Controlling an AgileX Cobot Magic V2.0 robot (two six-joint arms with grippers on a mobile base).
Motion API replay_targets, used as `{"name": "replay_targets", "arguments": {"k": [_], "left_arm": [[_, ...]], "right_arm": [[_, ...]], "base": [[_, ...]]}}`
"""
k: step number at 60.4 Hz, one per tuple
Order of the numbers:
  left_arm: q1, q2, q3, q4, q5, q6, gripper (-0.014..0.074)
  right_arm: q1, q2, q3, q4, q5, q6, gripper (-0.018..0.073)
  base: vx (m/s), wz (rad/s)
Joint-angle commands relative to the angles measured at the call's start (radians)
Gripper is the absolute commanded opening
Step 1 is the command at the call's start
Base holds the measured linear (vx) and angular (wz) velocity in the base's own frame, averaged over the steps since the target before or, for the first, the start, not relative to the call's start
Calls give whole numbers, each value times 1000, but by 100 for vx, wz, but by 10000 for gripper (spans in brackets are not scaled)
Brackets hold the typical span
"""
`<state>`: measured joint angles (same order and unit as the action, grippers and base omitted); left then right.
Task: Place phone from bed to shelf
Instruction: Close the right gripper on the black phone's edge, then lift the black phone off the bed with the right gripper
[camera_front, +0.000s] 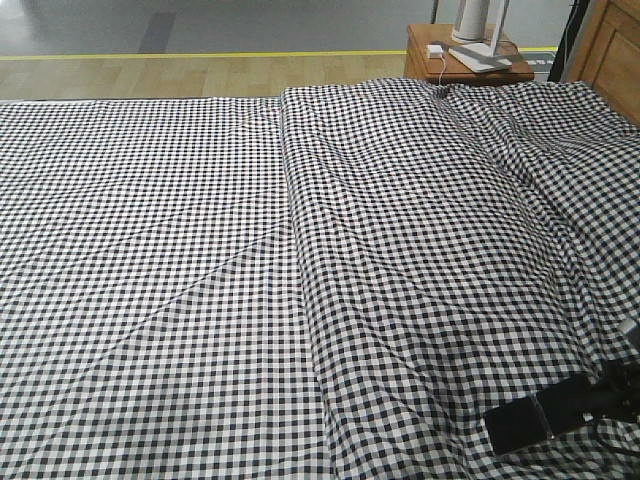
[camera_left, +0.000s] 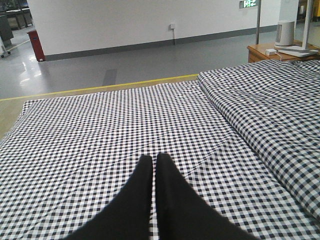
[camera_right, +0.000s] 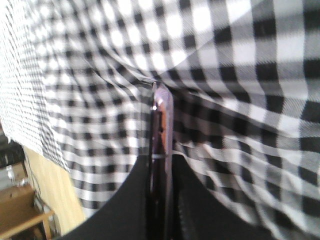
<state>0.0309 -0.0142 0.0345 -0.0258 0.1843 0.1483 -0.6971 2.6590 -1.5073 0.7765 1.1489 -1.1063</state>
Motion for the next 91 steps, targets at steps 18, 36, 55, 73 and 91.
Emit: {"name": "replay_targets", "arguments": {"k": [18,36,55,73,91], "left_arm": [[-7,-11,-22,-9,-72,-6,1],[-7,-11,-22,-9,-72,-6,1],[-7,-11,-22,-9,-72,-6,1],[-7,-11,-22,-9,-72,-6,1],[-7,-11,-22,-9,-72,-6,1]], "right_arm": [[63,-345,226,141,140,-106,-3],[245,-704,331,190,140,-91,-3],[403,-976,331,279,140,-54,-3],[607,-1135,331,324,139,-47,-3],[775,-1170,331,424,138,-56,-3]], "base": [[0,0],[0,0],[0,0],[0,0],[0,0]]}}
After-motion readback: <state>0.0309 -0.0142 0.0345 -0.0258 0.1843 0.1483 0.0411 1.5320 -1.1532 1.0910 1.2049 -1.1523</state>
